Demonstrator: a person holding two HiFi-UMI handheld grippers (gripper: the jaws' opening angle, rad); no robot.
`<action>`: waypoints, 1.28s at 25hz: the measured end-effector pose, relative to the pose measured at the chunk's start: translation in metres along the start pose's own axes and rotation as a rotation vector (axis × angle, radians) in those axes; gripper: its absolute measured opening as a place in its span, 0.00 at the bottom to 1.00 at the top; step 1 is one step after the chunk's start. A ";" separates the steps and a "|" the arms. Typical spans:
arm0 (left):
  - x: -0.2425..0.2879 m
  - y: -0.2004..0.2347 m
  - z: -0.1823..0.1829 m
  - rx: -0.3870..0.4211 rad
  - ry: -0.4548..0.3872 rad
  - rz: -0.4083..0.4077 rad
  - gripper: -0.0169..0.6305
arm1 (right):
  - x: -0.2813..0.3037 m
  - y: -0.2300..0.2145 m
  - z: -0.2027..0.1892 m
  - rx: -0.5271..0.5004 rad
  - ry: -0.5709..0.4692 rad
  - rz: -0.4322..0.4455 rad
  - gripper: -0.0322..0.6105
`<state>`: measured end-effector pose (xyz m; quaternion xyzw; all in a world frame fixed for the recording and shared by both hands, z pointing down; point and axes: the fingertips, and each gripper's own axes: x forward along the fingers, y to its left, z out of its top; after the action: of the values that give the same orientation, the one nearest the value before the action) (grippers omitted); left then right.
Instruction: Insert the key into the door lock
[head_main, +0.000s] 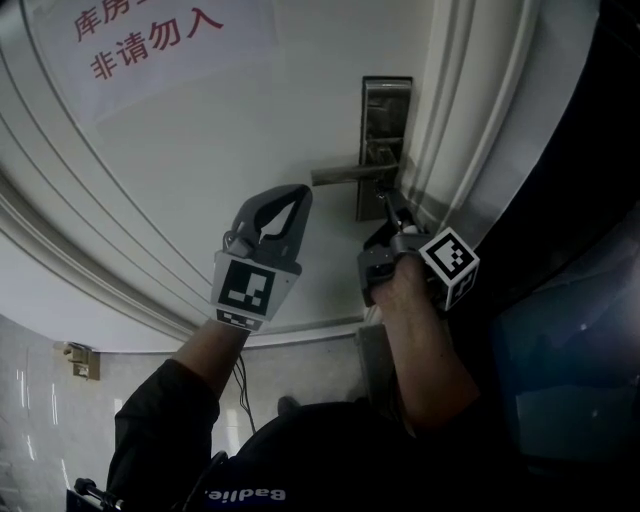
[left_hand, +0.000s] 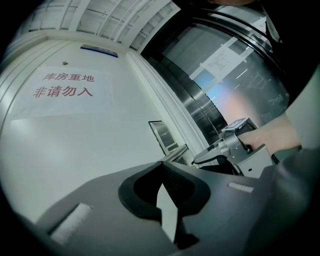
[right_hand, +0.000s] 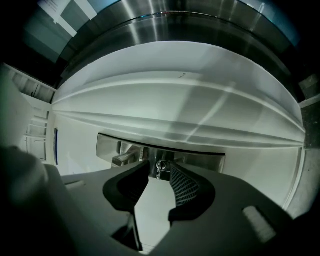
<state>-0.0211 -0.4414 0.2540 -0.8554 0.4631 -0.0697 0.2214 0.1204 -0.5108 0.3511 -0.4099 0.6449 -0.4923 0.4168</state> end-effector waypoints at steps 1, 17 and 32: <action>-0.001 -0.002 0.001 -0.001 0.004 0.006 0.06 | -0.003 0.000 0.000 0.000 0.005 0.000 0.26; -0.043 -0.046 0.003 -0.008 0.077 0.088 0.06 | -0.055 0.008 -0.024 0.029 0.131 0.019 0.26; -0.162 -0.047 -0.002 -0.113 0.016 0.033 0.06 | -0.135 0.038 -0.106 -0.165 0.080 0.019 0.24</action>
<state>-0.0768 -0.2865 0.2903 -0.8582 0.4820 -0.0466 0.1700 0.0587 -0.3457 0.3504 -0.4164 0.7034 -0.4495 0.3602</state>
